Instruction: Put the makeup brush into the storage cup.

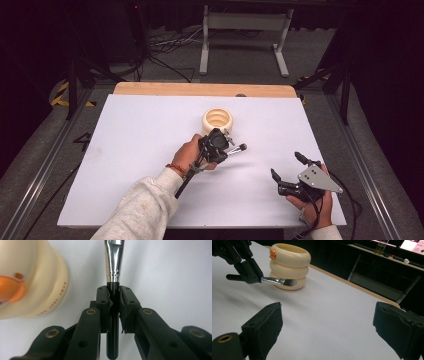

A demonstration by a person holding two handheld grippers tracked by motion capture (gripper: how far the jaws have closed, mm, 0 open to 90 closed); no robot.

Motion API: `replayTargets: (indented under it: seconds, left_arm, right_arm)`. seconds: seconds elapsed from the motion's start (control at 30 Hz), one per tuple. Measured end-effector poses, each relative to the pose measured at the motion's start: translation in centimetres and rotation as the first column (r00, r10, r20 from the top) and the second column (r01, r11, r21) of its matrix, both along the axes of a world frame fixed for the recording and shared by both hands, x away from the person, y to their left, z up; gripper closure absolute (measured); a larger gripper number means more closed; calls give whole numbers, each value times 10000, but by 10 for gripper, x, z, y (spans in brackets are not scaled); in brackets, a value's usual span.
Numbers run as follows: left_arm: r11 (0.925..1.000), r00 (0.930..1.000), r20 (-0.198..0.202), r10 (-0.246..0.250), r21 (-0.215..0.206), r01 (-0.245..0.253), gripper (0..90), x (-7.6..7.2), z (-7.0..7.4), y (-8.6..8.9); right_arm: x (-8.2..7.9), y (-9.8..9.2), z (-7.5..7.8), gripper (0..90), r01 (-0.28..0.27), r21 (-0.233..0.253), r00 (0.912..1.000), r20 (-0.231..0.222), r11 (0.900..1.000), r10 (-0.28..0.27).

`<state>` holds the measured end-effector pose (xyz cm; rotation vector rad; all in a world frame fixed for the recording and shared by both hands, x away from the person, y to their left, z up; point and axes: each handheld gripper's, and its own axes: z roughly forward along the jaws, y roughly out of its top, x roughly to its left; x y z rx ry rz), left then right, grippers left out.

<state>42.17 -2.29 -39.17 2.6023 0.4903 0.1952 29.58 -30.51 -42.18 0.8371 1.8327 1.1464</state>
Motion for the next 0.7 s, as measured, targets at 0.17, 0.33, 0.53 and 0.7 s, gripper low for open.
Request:
replayTargets:
  seconds: [0.17,0.33,0.53,0.7]
  left_arm:
    - [9962,9996,271,119,-867,-95,792,0,8,14]
    - [9855,9986,453,273,-1685,-193,792,-2,15,26]
    - [9597,9949,846,550,-2794,-293,792,-3,28,43]
    - [9122,9883,1170,977,-4077,-419,792,0,45,61]
  right_arm:
    - [0,0,0,96,7,7,10000,11,10000,-7]
    - [0,0,0,96,4,8,10000,0,10000,-4]
    - [0,1,0,96,-7,-7,10000,1,10000,7]
    - [0,0,0,96,-15,7,10000,-4,10000,15]
